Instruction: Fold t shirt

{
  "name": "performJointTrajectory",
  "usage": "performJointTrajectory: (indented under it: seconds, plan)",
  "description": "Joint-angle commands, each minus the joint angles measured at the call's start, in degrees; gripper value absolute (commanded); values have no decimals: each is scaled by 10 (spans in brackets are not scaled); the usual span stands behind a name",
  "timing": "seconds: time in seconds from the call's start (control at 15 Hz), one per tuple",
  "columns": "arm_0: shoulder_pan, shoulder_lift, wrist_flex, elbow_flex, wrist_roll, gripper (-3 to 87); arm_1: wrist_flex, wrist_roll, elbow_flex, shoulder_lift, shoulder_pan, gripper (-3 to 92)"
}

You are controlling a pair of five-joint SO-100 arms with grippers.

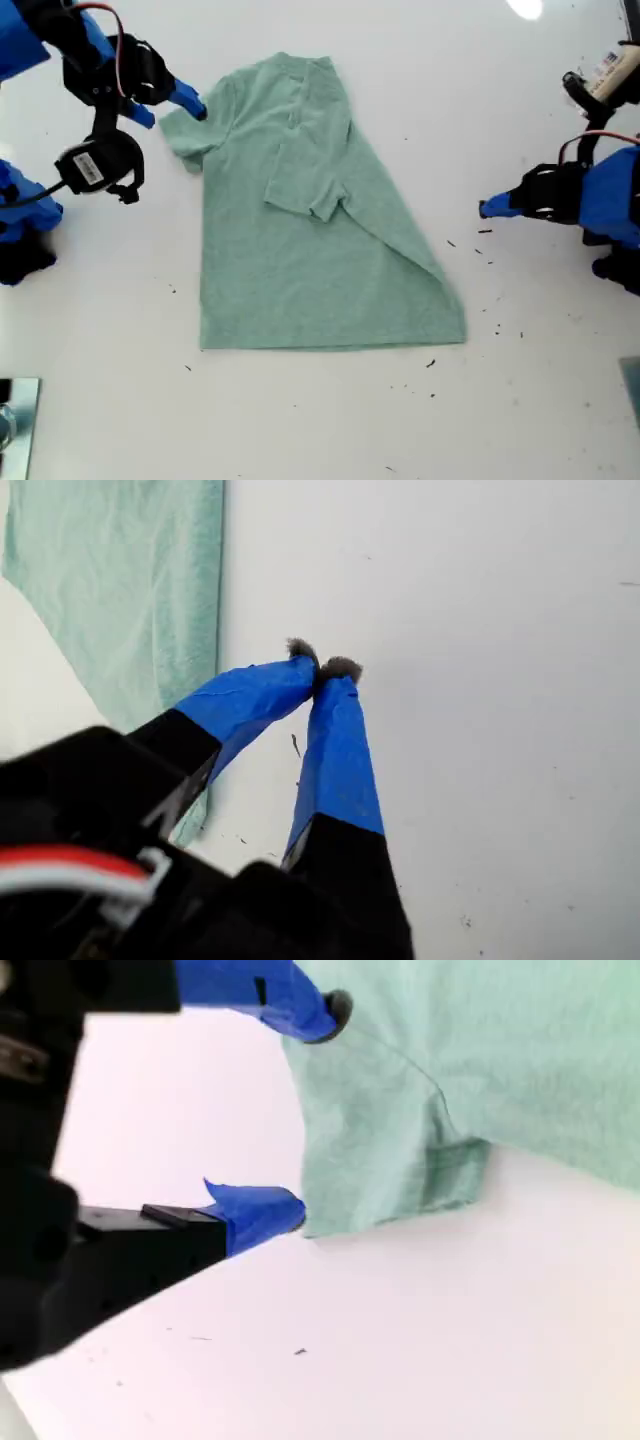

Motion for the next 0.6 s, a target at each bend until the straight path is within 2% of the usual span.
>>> performJointTrajectory:
  seconds: [0.0, 0.33, 0.53]
  plan:
    - [-16, -31, -77, 43, 2, 255, -14, -2, 36, 3, -12, 26]
    - [-60, -114, -246, 178, 19, 251, -14, -4, 36, 3, -21, 26]
    - [-11, -127, -262, 158, 9, 7, -13, -3, 36, 3, -18, 26]
